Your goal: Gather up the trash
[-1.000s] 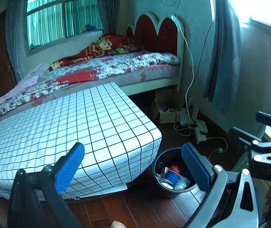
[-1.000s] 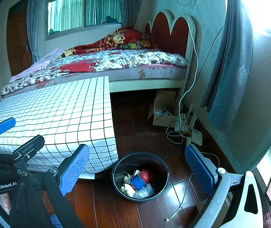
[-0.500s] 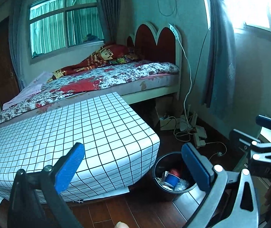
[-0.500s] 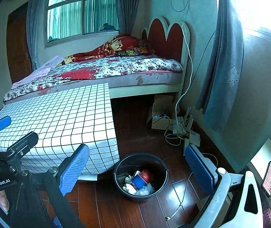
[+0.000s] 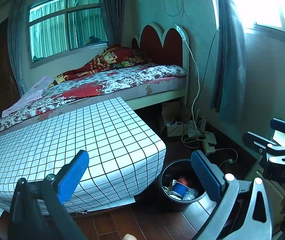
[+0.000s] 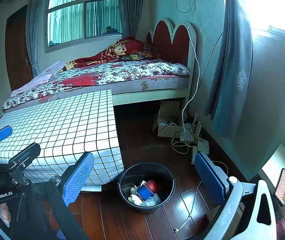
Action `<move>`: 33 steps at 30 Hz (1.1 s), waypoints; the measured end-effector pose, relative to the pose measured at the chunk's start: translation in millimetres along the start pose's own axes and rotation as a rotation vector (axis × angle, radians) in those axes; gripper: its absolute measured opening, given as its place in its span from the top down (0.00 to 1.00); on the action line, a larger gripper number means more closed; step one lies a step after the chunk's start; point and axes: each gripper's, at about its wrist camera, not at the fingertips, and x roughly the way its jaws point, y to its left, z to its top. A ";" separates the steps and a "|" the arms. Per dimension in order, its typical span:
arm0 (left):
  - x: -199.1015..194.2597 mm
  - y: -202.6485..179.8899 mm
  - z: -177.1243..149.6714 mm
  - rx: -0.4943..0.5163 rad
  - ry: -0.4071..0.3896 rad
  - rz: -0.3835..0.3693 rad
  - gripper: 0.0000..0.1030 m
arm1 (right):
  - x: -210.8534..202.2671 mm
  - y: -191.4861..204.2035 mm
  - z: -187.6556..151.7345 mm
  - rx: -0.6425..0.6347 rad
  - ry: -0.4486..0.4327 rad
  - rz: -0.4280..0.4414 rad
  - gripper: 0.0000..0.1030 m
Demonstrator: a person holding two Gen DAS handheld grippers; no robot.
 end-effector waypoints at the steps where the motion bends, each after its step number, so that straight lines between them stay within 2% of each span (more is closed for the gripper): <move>1: -0.2 -0.1 -0.1 0.000 0.000 -0.001 0.01 | -0.2 0.2 0.0 0.000 0.000 0.000 0.01; 33: -3.2 -11.2 2.6 0.021 -0.004 -0.014 0.01 | -0.7 -2.9 -1.9 0.011 0.003 -0.006 0.01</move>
